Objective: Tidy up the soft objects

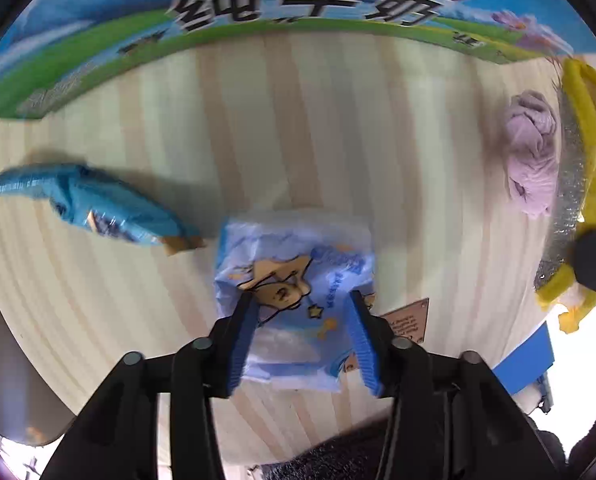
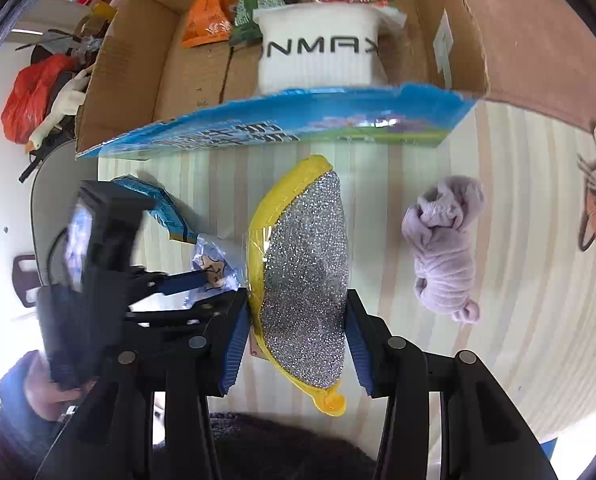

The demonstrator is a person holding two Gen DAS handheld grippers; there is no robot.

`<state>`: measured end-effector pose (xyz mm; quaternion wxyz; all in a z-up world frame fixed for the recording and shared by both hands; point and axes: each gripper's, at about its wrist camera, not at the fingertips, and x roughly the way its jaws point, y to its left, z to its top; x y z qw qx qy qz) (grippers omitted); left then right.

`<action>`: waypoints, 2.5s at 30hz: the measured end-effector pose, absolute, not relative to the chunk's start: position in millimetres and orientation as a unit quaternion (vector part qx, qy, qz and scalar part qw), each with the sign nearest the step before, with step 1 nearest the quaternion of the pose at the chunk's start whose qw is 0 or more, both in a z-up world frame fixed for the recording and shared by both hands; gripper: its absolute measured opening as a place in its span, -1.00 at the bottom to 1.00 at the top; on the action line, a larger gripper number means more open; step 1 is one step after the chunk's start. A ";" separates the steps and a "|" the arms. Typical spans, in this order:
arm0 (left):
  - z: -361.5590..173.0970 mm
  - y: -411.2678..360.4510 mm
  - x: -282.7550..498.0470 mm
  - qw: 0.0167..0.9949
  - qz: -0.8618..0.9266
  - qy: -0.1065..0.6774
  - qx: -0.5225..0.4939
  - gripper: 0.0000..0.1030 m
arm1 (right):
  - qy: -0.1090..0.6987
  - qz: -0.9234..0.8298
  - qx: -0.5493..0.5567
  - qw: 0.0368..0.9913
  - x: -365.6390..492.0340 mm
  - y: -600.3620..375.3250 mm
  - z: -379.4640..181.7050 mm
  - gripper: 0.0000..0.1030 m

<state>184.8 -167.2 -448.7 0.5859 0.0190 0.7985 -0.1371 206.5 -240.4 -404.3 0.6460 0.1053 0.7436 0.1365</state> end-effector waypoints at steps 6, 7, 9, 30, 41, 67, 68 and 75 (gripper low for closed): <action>-452.1 -197.1 176.1 0.605 -0.117 0.781 0.099 0.20 | 0.749 0.130 0.110 0.640 199.7 -242.6 -424.5 -0.07; -451.6 -200.4 173.0 0.605 -0.117 0.781 0.103 0.20 | 0.748 0.131 0.110 0.641 200.1 -241.9 -424.5 -0.07; -439.0 -196.5 171.4 0.616 -0.123 0.773 0.086 0.23 | 0.745 0.134 0.112 0.644 200.4 -243.1 -422.6 -0.07; -428.7 -148.5 166.1 0.631 -0.123 0.766 0.024 -0.67 | 0.743 0.142 0.112 0.645 200.4 -244.5 -418.0 -0.07; -289.3 -70.5 205.5 0.715 -0.119 0.687 -0.054 -0.73 | 0.707 0.176 0.128 0.673 210.4 -238.4 -365.8 -0.07; -376.4 -26.6 393.6 0.621 -0.049 0.778 -0.085 -0.57 | 0.722 0.128 0.101 0.672 361.5 -150.1 -429.2 -0.01; -373.8 -25.2 393.3 0.621 -0.050 0.777 -0.088 -0.50 | 0.725 0.126 0.103 0.669 362.0 -151.7 -429.7 0.05; -317.3 -24.2 380.2 0.697 -0.033 0.716 -0.018 0.79 | 0.709 0.098 0.059 0.695 354.3 -161.9 -397.9 0.84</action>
